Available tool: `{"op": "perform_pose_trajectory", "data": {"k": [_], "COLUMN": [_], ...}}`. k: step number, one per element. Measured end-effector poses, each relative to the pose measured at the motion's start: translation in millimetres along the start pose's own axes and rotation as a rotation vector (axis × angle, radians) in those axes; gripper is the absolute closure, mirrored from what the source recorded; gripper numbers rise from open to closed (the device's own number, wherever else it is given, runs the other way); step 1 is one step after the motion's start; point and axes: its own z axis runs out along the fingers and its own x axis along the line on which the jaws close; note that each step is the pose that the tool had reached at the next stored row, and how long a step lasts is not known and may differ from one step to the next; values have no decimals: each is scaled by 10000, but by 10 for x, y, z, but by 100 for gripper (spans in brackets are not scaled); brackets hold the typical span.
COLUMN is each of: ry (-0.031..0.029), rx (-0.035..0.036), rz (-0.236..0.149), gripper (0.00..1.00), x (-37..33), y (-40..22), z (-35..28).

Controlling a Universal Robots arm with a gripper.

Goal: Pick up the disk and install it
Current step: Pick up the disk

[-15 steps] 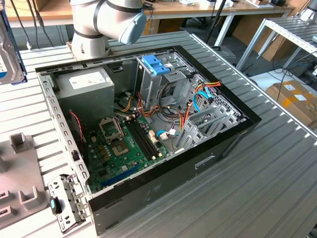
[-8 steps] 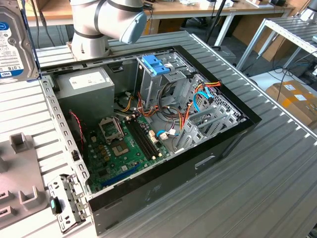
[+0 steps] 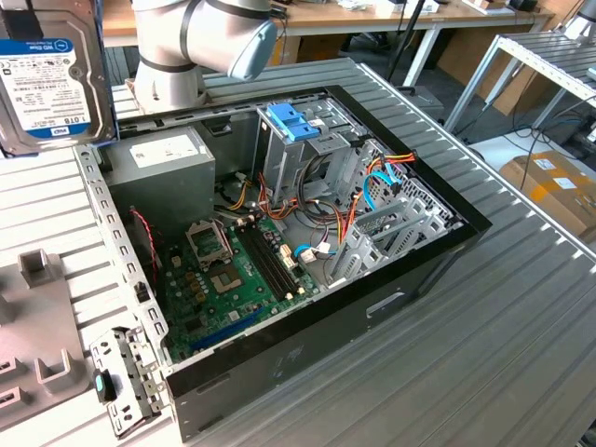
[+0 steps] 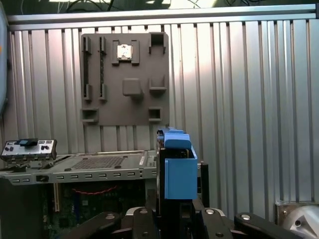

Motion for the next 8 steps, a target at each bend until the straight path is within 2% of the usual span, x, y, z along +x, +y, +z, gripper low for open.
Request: {"op": "perform_pose_trajectory", "data": {"k": [3,8], "ry": [0,0], "rx": [0,0], "rz": [0,0], "gripper": [65,65], "x": [-6,-11], "y": [-101,-193], "z": [1,2]}}
